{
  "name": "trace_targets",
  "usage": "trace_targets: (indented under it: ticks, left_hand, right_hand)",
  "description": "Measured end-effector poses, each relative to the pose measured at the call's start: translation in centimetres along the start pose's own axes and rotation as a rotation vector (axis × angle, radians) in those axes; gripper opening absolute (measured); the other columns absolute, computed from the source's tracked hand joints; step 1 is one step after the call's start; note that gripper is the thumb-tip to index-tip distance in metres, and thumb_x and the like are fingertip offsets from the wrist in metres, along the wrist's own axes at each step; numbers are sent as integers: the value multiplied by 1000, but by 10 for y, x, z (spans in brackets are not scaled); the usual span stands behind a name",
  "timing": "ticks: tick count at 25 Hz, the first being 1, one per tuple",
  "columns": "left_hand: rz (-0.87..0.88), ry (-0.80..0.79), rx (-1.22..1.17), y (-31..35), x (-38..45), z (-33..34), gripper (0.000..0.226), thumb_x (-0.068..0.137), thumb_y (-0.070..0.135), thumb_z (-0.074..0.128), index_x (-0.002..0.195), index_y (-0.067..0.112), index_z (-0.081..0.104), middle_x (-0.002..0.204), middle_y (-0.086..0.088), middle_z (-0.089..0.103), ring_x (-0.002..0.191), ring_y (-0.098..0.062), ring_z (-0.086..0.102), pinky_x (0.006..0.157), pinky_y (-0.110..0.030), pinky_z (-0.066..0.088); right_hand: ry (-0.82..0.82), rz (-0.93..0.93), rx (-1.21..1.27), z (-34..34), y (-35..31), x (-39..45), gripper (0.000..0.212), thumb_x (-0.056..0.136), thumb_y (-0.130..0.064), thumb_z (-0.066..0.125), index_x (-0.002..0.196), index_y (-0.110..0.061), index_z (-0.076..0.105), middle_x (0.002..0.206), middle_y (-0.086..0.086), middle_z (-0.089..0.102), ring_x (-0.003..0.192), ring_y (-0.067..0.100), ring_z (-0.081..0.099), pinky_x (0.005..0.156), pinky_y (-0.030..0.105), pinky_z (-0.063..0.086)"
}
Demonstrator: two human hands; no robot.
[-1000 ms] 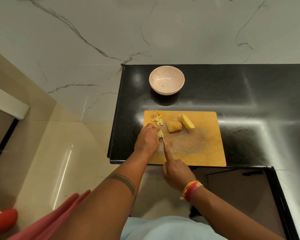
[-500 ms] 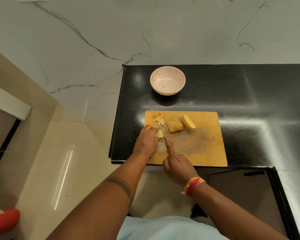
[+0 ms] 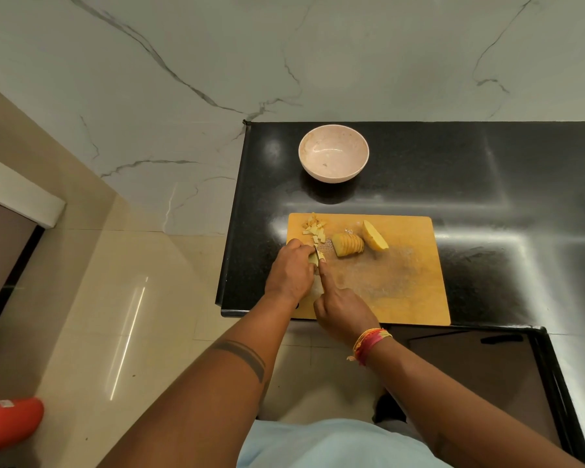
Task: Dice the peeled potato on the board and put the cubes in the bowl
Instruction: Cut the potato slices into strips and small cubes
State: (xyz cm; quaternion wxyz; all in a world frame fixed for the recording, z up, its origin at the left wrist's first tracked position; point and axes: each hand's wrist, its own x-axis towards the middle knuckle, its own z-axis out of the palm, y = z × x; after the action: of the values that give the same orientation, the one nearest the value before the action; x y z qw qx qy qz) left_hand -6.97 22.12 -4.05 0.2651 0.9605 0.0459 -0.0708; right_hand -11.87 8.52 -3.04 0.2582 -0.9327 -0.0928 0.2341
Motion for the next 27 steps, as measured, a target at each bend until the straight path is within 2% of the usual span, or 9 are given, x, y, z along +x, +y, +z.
trace_targets:
  ticks: [5,10,15,18,27]
  left_hand:
    - [-12,4,15,2,0,1,39,98,20,63,137,16,61,133,-1,54,123,-20,53,104,-36,49]
    - [-29,-10,10,1,-1,3,41,98,21,65,139,17,60,133,-1,52,123,-20,52,105,-38,49]
    - [-24,-5,-28,-2,-5,0,44,97,20,65,141,18,58,132,0,50,120,-19,54,104,-35,49]
    - [-23,0,-36,-6,-7,-3,43,98,20,64,141,19,58,130,1,51,117,-17,55,101,-32,50]
    - [-71,-5,-31,-5,-2,-2,35,99,20,63,134,18,63,128,-3,55,112,-19,58,97,-37,55]
  right_hand:
    - [-25,-13,-17,6,5,-24,77,102,-27,37,161,-28,-13,65,2,58,53,18,55,50,33,45]
    - [-42,-23,-27,10,16,-46,80,101,-27,38,161,-29,-15,64,1,58,53,21,56,53,40,48]
    - [14,-39,22,1,10,-42,77,102,-25,39,162,-28,-9,62,-2,57,51,17,52,48,32,39]
    - [20,-33,33,-2,2,-26,76,101,-25,38,162,-28,-6,63,0,58,52,19,54,49,34,42]
    - [-8,-19,6,0,-3,3,75,100,-27,36,163,-27,-5,71,6,62,57,22,59,56,39,55]
